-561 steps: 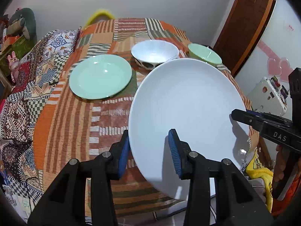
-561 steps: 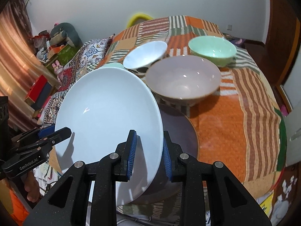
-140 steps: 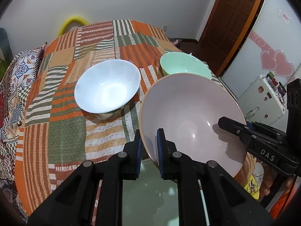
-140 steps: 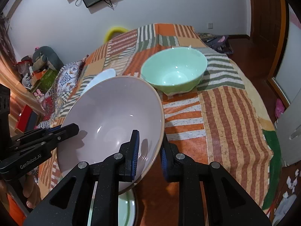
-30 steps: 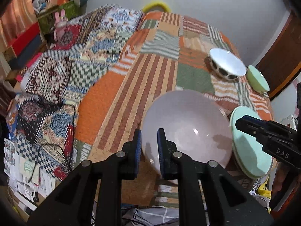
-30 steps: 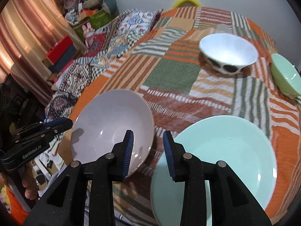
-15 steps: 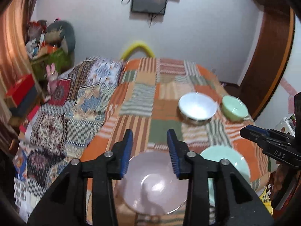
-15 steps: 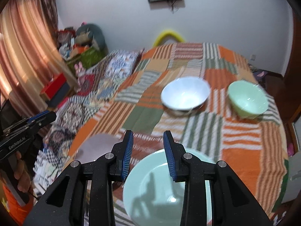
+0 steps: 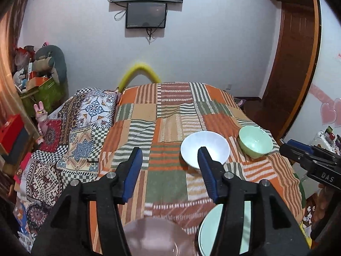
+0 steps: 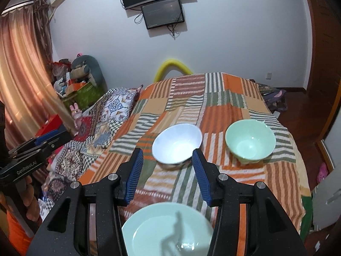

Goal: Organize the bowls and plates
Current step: 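Open both tools and pull them back from the pink bowl, then reach both tools to the white bowl with black dots and close on its rim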

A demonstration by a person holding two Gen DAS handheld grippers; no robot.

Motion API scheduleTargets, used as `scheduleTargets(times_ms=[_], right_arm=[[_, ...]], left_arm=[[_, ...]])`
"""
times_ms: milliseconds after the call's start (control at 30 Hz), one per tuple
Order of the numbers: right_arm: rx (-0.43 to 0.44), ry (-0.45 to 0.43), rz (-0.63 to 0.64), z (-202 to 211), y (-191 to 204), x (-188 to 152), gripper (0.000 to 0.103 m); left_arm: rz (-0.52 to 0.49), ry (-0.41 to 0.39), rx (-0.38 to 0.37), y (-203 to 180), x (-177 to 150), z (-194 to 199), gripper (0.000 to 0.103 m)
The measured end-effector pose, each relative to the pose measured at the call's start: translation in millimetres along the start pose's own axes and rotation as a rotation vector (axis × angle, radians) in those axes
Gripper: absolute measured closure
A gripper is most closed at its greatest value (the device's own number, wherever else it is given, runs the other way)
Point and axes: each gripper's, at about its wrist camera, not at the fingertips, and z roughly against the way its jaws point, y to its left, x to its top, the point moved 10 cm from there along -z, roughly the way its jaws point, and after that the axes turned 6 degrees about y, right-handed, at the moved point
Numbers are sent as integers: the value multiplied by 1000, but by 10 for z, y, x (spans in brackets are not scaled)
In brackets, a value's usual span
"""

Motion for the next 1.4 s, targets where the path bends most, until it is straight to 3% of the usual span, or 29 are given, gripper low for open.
scheduleTargets(times_ms=[133,400,800,967,1100,1267,1400], right_arm=[[-9,5,-12,-94,-110,83,58],[-34,39,-22,-438,-251,173,58],[-55,138,-24,-1044,-444,76,58],[-38,207,-40,-1294,-535,-66,59],[-29,247,-53,-1450,-581,-136,59],[-6,284,-63,-1595,-605,-182,77],[-4,306,-64,-1676,-607,-210,81]], left_arm=[[12,39,-47,-42,122,-281,49],[-12,100,-30,-50,234,-915,49],[14,298,-94,-176,-62,-1972,49],[37,347,-111,-201,-182,-2222,50],[28,370,-104,-222,-235,-2390,62],[39,402,-101,-203,-297,-2569,72],[34,425,-104,-227,-353,-2657,81]])
